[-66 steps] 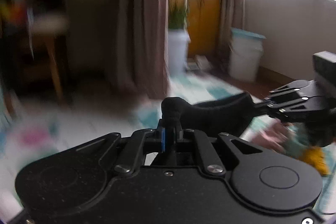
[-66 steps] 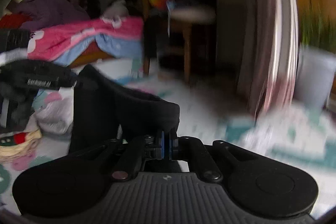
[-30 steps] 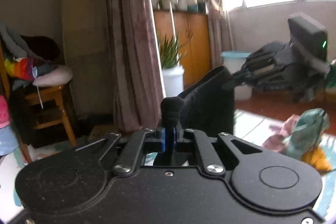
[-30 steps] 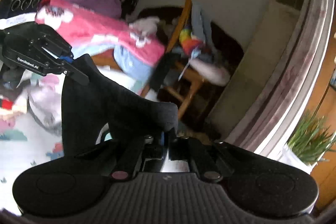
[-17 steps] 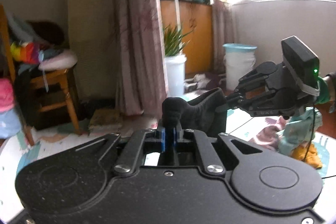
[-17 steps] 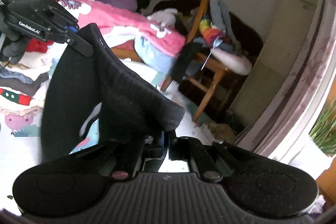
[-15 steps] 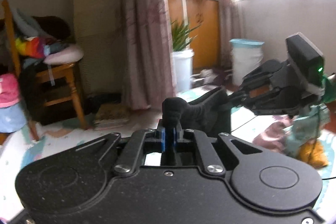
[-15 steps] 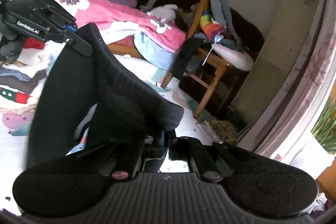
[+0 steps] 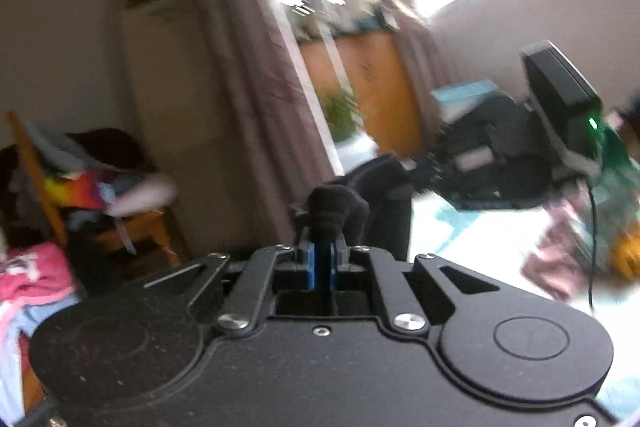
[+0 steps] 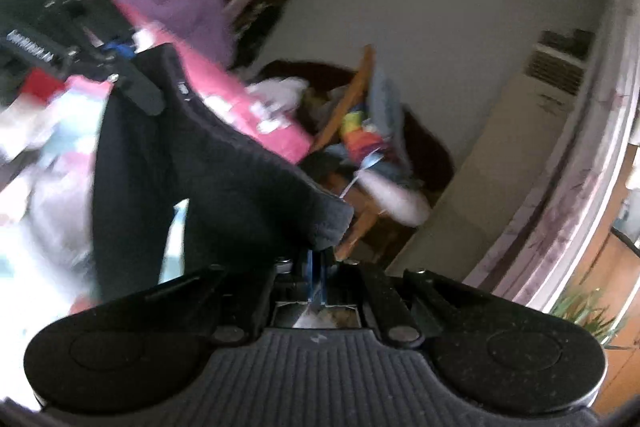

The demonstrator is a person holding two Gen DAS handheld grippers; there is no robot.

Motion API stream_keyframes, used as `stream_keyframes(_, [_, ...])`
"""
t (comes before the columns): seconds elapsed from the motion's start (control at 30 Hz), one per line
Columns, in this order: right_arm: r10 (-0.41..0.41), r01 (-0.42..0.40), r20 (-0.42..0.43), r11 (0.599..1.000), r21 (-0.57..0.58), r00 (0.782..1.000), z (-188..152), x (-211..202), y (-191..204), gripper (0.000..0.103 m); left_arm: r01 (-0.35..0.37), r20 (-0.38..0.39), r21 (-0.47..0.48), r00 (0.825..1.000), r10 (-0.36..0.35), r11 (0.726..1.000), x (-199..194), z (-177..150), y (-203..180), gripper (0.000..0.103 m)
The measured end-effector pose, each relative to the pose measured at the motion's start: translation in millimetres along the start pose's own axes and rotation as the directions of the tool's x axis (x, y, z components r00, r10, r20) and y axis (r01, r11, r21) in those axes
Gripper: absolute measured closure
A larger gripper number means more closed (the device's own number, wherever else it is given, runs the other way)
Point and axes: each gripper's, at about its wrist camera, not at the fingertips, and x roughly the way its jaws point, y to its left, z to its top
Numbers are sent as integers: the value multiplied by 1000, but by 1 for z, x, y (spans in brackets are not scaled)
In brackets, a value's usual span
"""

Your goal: Fold clothes

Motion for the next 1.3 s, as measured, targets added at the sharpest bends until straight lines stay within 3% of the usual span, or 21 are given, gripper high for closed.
stream_keyframes(0.1, [82, -87, -81, 994, -67, 993, -41, -26, 43, 98, 131, -120, 53, 985, -124, 990, 8, -39, -44, 98])
stream_keyframes(0.17, [142, -158, -152, 982, -101, 978, -73, -40, 75, 98, 222, -207, 91, 958, -199, 971, 14, -69, -79, 98])
stream_keyframes(0.3, [282, -338, -298, 929, -153, 912, -133, -71, 144, 98, 398, -369, 111, 868, -334, 911, 21, -128, -148, 98])
stream_keyframes(0.43, [375, -454, -363, 877, -160, 853, -162, -109, 192, 98, 525, -463, 88, 774, -432, 847, 18, -168, -205, 98])
stream_keyframes(0.47, [392, -476, -374, 863, -166, 841, -167, -116, 201, 98, 547, -473, 74, 755, -454, 834, 16, -173, -216, 98])
stream_keyframes(0.57, [429, -546, -413, 808, -221, 803, -185, -142, 224, 98, 594, -496, 86, 722, -483, 800, 8, -182, -246, 98])
stream_keyframes(0.73, [452, -616, -479, 739, -271, 752, -206, -174, 237, 98, 637, -501, 58, 685, -529, 769, 1, -189, -283, 98])
stream_keyframes(0.93, [417, -636, -570, 727, -258, 708, -226, -200, 226, 96, 667, -479, 37, 665, -573, 744, -8, -192, -334, 96])
stream_keyframes(0.97, [406, -635, -586, 729, -255, 702, -229, -206, 225, 90, 669, -475, 32, 664, -577, 743, -9, -191, -341, 93])
stream_keyframes(1.0, [394, -634, -602, 731, -253, 695, -233, -214, 224, 76, 671, -470, 30, 664, -582, 741, -10, -190, -348, 81])
stream_keyframes(1.03, [382, -630, -616, 736, -249, 689, -237, -222, 223, 69, 685, -463, 18, 652, -601, 728, -13, -188, -353, 62])
stream_keyframes(1.07, [373, -623, -627, 746, -235, 684, -240, -226, 219, 60, 711, -452, -2, 627, -635, 703, -16, -186, -355, 52])
stream_keyframes(1.1, [367, -613, -639, 761, -213, 677, -241, -228, 214, 59, 731, -440, -22, 606, -663, 682, -20, -183, -356, 44])
stream_keyframes(1.17, [358, -579, -653, 801, -152, 667, -242, -236, 207, 59, 746, -430, -54, 583, -689, 664, -24, -178, -350, 44])
stream_keyframes(1.23, [356, -520, -648, 851, -73, 673, -235, -238, 203, 60, 730, -419, -99, 586, -694, 676, -26, -174, -334, 44])
stream_keyframes(1.3, [376, -460, -614, 887, 24, 694, -218, -233, 202, 60, 657, -401, -206, 620, -675, 726, -20, -173, -302, 45])
